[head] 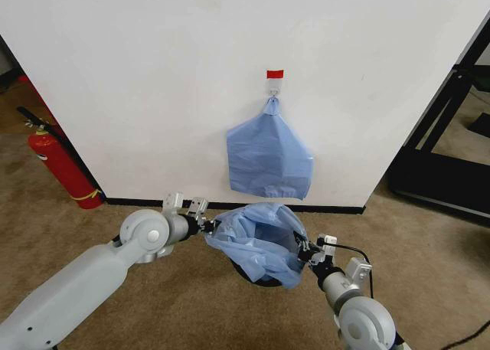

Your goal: Pick up the garbage bag from the wall and place it over the trash bin.

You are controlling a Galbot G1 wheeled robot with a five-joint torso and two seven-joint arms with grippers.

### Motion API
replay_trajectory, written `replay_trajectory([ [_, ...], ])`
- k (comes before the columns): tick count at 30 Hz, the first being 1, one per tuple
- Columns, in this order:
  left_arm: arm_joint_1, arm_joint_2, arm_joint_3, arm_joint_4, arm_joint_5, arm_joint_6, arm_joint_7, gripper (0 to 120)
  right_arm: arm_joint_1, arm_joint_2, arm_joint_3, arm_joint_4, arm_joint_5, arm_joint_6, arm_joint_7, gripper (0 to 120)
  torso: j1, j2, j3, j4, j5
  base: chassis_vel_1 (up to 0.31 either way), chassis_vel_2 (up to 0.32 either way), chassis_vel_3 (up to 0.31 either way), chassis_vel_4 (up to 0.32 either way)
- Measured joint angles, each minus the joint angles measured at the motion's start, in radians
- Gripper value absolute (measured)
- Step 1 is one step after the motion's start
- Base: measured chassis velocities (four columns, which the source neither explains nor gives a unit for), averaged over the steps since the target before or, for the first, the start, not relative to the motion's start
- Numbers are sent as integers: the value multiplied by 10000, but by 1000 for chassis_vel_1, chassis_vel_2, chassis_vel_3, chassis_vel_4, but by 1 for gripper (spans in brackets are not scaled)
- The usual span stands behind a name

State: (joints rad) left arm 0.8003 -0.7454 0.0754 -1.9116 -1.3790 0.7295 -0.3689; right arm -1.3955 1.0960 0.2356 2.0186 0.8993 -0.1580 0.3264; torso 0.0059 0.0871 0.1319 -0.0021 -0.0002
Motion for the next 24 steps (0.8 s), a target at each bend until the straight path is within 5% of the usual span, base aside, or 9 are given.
replay_trajectory([
  [9, 761, -163, -297, -427, 273, -126, 111, 4, 52, 139, 31, -36, 79, -208, 520, 0, 0, 0, 0, 0, 1, 0, 0, 0, 0],
  [20, 1243, 124, -945, -1640, 1030, -477, 312, 44, -92, 404, 459, -40, 205, -548, 1053, 0, 0, 0, 0, 2, 1, 0, 0, 0, 0],
  [24, 1921, 79, -2020, -3343, 939, -640, -255, 63, -57, 596, 605, -145, 263, -565, 1152, 0, 0, 0, -1, -3, 6, 0, 0, 0, 0],
])
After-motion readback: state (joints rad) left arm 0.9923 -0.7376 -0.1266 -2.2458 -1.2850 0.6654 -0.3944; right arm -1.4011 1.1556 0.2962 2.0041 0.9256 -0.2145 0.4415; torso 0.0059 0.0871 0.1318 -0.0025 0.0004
